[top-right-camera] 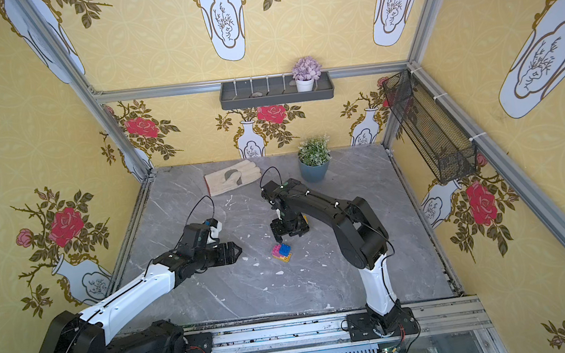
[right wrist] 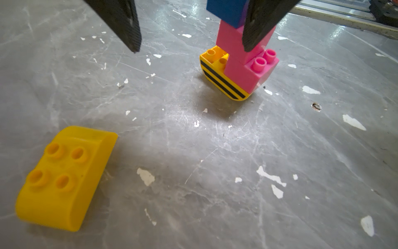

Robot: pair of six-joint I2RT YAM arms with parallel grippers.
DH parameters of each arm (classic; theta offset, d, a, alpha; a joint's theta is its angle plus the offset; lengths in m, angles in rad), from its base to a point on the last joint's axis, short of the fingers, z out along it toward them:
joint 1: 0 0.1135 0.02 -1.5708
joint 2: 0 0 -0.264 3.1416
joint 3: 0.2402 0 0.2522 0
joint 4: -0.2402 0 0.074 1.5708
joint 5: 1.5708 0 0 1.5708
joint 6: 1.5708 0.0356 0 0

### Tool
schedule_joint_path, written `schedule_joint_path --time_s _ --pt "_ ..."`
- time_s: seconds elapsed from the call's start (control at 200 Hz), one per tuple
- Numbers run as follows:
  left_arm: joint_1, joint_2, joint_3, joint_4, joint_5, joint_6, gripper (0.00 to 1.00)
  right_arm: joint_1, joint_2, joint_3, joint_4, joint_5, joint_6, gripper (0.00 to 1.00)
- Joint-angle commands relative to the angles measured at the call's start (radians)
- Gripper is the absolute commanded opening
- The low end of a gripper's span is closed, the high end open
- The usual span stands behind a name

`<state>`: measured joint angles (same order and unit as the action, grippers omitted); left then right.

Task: Assemble the letter s with lego
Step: Adjust the lego brick at the center of the board.

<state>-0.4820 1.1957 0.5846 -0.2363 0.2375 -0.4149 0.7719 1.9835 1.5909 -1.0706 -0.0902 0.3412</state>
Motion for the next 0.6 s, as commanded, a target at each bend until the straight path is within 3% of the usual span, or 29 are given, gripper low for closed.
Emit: schedule_joint_path --time_s 0.0,0.09,0.24,0.46,0.595 --pt "-0.048 0.005 0.02 0.047 0.043 0.163 0.84 -0.014 -0.029 0.004 0.026 0.028 0.012 0.8" --pt "-0.139 0.029 0.069 0.074 0.044 0.296 0.87 -0.063 -0.054 0.023 0.049 0.004 0.013 0.83" --pt "-0.145 0.134 0.137 0.114 0.164 0.526 0.87 -0.144 -0.126 -0.049 0.096 -0.083 0.016 0.82" --pt "-0.138 0.276 0.247 0.013 0.345 0.887 0.86 -0.146 -0.317 -0.377 0.198 -0.192 0.145 0.81" --pt "-0.131 0.297 0.22 0.022 0.353 1.028 0.87 -0.141 -0.414 -0.548 0.269 -0.251 0.244 0.79"
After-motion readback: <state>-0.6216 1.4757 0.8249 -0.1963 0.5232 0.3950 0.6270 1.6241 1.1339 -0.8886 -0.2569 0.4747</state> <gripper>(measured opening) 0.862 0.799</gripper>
